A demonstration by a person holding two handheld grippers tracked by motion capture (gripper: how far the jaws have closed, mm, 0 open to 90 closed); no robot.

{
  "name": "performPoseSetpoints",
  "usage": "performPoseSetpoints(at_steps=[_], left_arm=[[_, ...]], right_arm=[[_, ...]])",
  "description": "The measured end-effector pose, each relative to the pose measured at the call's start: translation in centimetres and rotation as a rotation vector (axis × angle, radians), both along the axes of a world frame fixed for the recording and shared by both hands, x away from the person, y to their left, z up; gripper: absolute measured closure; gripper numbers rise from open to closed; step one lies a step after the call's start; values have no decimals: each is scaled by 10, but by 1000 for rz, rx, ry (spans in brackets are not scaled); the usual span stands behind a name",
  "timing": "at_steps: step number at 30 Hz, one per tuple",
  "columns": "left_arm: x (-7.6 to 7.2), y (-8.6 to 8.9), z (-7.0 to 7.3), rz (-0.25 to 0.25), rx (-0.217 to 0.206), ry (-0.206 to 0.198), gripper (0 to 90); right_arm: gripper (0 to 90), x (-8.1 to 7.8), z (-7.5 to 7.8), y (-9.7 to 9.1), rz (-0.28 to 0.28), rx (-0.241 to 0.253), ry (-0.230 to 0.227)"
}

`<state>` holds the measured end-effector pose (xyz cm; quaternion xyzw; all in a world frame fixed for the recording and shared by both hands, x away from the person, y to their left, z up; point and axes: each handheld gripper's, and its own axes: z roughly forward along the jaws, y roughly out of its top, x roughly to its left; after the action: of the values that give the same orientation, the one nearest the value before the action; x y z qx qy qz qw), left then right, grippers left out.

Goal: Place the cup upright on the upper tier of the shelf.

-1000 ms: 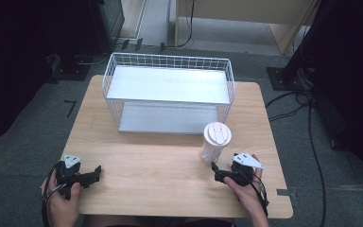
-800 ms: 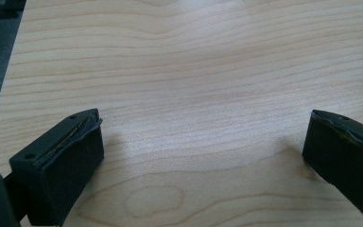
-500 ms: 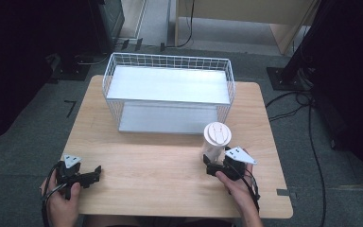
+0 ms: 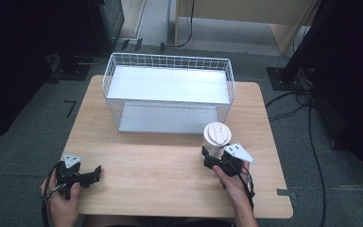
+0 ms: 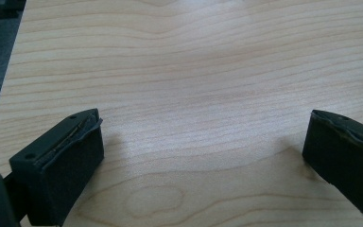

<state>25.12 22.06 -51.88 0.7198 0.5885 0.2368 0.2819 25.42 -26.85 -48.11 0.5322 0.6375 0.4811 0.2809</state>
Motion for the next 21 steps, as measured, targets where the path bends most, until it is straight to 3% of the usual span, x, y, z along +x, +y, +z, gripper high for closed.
performPoseSetpoints(at_steps=[21], left_arm=[[0,0,0,0,0,0,0]], right_arm=[[137,14,16,13,-2,-2,-58]])
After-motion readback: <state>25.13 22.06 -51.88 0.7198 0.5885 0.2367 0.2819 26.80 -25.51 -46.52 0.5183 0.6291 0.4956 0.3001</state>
